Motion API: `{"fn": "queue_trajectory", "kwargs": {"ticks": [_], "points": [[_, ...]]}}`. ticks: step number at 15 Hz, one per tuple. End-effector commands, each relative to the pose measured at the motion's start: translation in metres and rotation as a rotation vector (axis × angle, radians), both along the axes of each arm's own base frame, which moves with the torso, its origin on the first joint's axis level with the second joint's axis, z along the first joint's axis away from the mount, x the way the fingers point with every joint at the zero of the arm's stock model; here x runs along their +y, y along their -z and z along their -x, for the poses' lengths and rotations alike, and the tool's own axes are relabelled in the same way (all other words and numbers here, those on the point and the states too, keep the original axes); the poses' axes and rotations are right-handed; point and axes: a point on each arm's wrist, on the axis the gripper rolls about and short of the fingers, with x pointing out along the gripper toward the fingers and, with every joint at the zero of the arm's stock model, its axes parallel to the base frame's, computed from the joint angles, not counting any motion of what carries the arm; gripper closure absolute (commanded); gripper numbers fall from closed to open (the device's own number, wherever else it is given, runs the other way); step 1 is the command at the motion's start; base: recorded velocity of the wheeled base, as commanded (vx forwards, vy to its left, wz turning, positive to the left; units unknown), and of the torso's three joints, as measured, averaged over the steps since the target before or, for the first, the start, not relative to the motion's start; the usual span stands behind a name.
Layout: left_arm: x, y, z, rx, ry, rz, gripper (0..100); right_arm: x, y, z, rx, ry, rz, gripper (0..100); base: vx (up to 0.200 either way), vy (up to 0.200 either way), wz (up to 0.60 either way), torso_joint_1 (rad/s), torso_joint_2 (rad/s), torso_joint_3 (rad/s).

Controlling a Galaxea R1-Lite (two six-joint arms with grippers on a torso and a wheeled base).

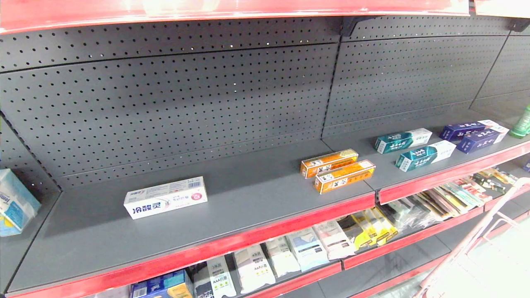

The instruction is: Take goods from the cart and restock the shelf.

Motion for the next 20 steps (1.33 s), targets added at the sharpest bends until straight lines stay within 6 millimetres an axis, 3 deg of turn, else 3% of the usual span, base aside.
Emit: {"fn": "queue_trajectory", "kwargs": {"ticks": [1, 3, 4, 5, 6, 7, 8, 9, 11, 14, 15, 17, 20], "points": [[0.0, 0.0, 0.0, 0.002, 0.001, 0.001, 0, 0.0, -0.001, -0.002, 0.027, 0.008, 0.004, 0, 0.0, 0.0, 0.0, 0.0, 0.0, 0.0], [0.0, 0.0, 0.0, 0.002, 0.001, 0.001, 0, 0.0, -0.003, -0.002, 0.018, -0.041, 0.01, 0, 0.0, 0.0, 0.0, 0.0, 0.0, 0.0], [0.0, 0.0, 0.0, 0.003, 0.001, 0.001, 0, 0.001, -0.059, -0.003, -0.041, -0.12, -0.005, 0, 0.0, 0.0, 0.0, 0.0, 0.0, 0.0], [0.0, 0.0, 0.0, 0.003, 0.001, 0.0, 0, 0.001, -0.157, -0.04, -0.044, -0.076, -0.151, 0, 0.0, 0.0, 0.0, 0.0, 0.0, 0.0], [0.0, 0.0, 0.0, 0.003, 0.001, 0.001, 0, -0.002, -0.235, -0.074, -0.123, 0.023, -0.237, 0, 0.0, 0.0, 0.0, 0.0, 0.0, 0.0], [0.0, 0.0, 0.0, 0.003, 0.001, 0.001, 0, -0.003, -0.243, -0.08, -0.127, 0.033, -0.228, 0, 0.0, 0.0, 0.0, 0.0, 0.0, 0.0], [0.0, 0.0, 0.0, 0.003, 0.001, 0.004, 0, -0.013, -0.272, -0.117, -0.116, 0.116, -0.181, 0, 0.0, 0.0, 0.0, 0.0, 0.0, 0.0], [0.0, 0.0, 0.0, 0.003, 0.001, 0.006, 0, -0.022, -0.26, -0.139, -0.031, 0.122, -0.156, 0, 0.0, 0.0, 0.0, 0.0, 0.0, 0.0], [0.0, 0.0, 0.0, 0.003, 0.0, 0.007, 0, -0.047, -0.205, -0.16, 0.351, 0.231, -0.113, 0, 0.0, 0.0, 0.0, 0.0, 0.0, 0.0], [0.0, 0.0, 0.0, 0.003, 0.0, 0.007, 0, -0.081, -0.113, -0.155, 0.863, 0.163, -0.034, 0, 0.0, 0.0, 0.0, 0.0, 0.0, 0.0], [0.0, 0.0, 0.0, 0.003, 0.0, 0.007, 0, -0.086, -0.103, -0.156, 0.9, 0.154, -0.014, 0, 0.0, 0.0, 0.0, 0.0, 0.0, 0.0], [0.0, 0.0, 0.0, 0.003, 0.0, 0.007, 0, -0.13, -0.044, -0.164, 1.001, 0.103, 0.084, 0, 0.0, 0.0, 0.0, 0.0, 0.0, 0.0], [0.0, 0.0, 0.0, 0.003, 0.0, 0.007, 0, -0.154, 0.0, -0.154, 1.061, -0.004, 0.131, 0, 0.0, 0.0, 0.0, 0.0, 0.0, 0.0]]}}
